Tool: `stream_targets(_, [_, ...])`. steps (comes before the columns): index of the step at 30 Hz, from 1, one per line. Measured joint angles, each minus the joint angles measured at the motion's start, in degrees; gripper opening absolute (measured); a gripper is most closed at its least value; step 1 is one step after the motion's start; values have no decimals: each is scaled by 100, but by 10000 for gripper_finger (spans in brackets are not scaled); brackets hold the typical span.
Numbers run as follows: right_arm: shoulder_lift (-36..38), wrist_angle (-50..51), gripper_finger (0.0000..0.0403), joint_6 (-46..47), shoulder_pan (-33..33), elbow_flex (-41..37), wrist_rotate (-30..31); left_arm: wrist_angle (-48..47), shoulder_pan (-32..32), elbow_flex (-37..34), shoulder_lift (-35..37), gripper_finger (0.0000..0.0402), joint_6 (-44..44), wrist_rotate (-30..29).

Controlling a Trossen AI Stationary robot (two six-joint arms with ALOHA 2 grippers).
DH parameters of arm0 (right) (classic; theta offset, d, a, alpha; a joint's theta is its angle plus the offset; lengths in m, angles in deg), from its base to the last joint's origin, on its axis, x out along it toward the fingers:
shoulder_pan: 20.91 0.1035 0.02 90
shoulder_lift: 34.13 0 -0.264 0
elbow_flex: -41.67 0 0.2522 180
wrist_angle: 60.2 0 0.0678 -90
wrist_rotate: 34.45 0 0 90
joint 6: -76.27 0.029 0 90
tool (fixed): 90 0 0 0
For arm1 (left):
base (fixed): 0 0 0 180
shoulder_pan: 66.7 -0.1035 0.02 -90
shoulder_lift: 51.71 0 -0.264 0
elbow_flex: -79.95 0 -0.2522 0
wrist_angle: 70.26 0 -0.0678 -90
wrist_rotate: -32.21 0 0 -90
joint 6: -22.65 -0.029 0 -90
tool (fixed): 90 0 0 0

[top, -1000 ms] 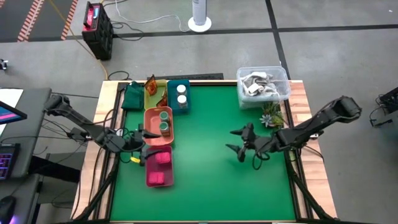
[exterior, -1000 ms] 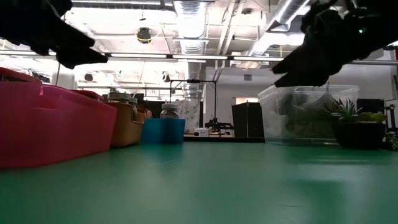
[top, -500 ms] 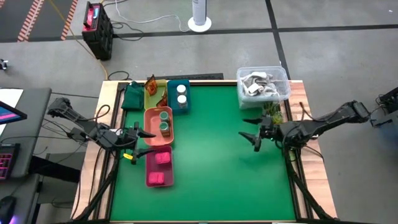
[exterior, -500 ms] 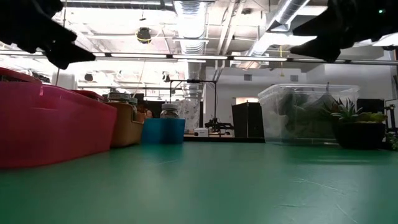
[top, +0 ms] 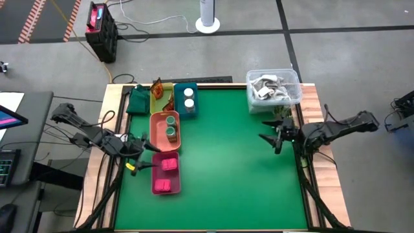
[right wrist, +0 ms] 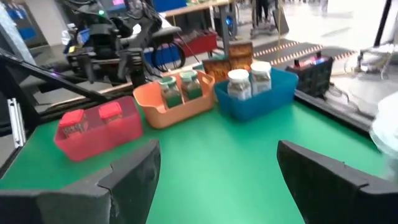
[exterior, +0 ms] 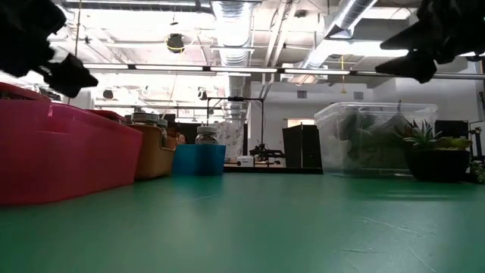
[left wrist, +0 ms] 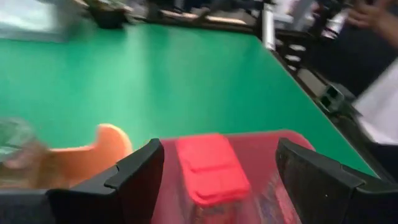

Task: Sort spices by type
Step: Return to Home Position

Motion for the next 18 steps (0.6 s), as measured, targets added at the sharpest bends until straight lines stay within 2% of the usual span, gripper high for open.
stream_targets(3, [185, 399, 344, 263, 0, 0, 34, 354, 2, -249, 4, 295, 30, 284])
stream_targets(10, [629, 1257, 344, 742, 0, 0, 130, 475, 3, -380, 4, 295, 20, 436])
stream_targets(14, [935, 1173, 341, 749, 16, -97, 147, 771, 119, -380, 2, 295, -99, 725])
stream_targets(18, [1381, 1076, 329, 605, 106, -507, 150, 996, 308, -380, -3, 295, -223, 716])
